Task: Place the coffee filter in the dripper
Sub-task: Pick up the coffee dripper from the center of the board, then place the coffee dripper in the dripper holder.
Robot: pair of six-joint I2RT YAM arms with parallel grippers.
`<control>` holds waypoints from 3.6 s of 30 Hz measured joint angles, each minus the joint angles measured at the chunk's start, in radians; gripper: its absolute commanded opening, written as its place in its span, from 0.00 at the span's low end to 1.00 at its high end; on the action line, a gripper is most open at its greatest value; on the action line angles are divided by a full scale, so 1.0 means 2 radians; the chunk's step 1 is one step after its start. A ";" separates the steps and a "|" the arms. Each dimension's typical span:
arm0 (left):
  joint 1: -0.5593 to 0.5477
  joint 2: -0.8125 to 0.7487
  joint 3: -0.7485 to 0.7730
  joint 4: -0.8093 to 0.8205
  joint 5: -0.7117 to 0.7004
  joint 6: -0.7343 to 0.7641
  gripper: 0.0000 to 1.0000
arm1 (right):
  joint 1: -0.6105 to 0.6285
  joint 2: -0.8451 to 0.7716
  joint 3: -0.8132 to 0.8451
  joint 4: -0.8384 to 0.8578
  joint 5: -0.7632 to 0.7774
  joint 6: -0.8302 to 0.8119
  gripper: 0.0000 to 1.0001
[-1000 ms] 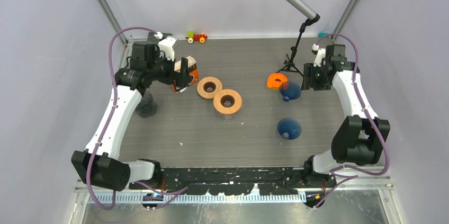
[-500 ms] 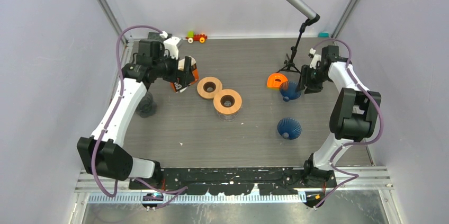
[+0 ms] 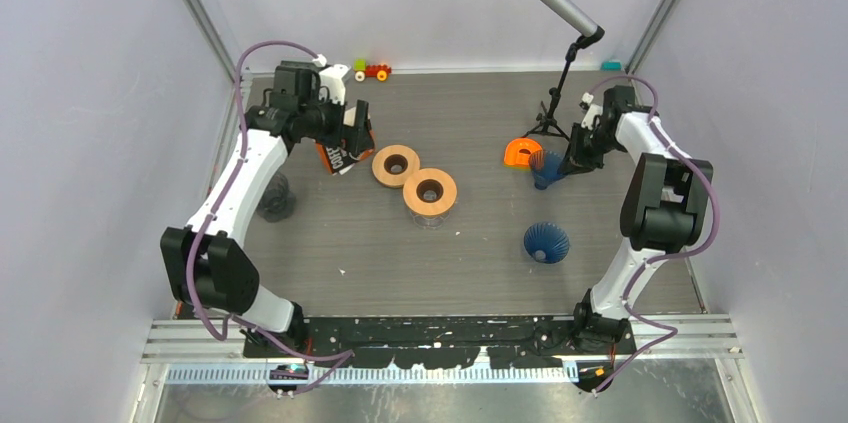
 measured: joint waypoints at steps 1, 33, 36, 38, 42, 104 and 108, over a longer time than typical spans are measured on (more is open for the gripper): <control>0.000 0.002 0.000 0.000 0.001 0.000 1.00 | 0.000 0.000 0.002 -0.001 -0.001 0.001 0.08; -0.007 0.019 -0.011 0.079 0.113 -0.093 0.94 | 0.322 -0.045 0.158 -0.036 -0.031 0.019 0.01; -0.007 0.016 -0.023 0.084 0.112 -0.097 0.94 | 0.338 -0.021 0.159 -0.039 -0.027 0.021 0.01; -0.007 0.011 -0.027 0.085 0.111 -0.098 0.94 | 0.344 -0.010 0.159 -0.041 -0.026 0.022 0.01; -0.007 0.002 -0.037 0.088 0.110 -0.098 0.93 | 0.354 -0.005 0.159 -0.043 -0.026 0.024 0.01; -0.129 0.085 -0.070 0.095 0.091 -0.157 0.03 | 0.379 -0.016 0.101 0.011 0.012 0.039 0.01; -0.131 0.085 -0.070 0.095 0.085 -0.157 0.00 | 0.379 -0.018 0.096 0.018 0.013 0.039 0.00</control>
